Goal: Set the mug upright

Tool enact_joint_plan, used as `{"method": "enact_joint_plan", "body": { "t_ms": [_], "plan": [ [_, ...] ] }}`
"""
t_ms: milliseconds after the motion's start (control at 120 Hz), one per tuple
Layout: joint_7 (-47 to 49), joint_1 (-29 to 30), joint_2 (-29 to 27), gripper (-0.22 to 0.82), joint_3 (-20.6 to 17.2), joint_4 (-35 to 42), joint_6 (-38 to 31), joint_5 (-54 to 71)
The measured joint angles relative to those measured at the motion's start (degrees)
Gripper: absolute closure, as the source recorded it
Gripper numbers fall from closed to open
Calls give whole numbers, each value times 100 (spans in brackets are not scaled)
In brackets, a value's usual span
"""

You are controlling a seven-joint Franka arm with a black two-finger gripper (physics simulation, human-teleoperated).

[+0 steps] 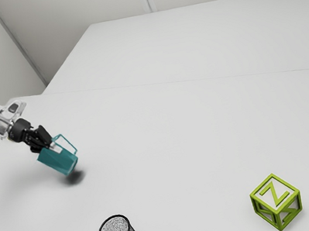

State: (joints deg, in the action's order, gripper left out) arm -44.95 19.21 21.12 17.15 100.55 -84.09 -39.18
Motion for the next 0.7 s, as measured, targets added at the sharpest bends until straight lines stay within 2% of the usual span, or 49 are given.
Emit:
{"method": "enact_joint_plan", "body": {
  "t_ms": [67,150,225,442,700],
  "plan": [
    [36,-289,-143,78,86,4,-84,91],
    [85,-1226,-255,78,852,25,-216,155],
    [146,-1718,-438,78,1129,200,-449,216],
    [504,-2793,-1060,78,1230,994,-1751,766],
    [1099,-3414,-1372,78,1236,1320,-2935,1909]
  ]
}}
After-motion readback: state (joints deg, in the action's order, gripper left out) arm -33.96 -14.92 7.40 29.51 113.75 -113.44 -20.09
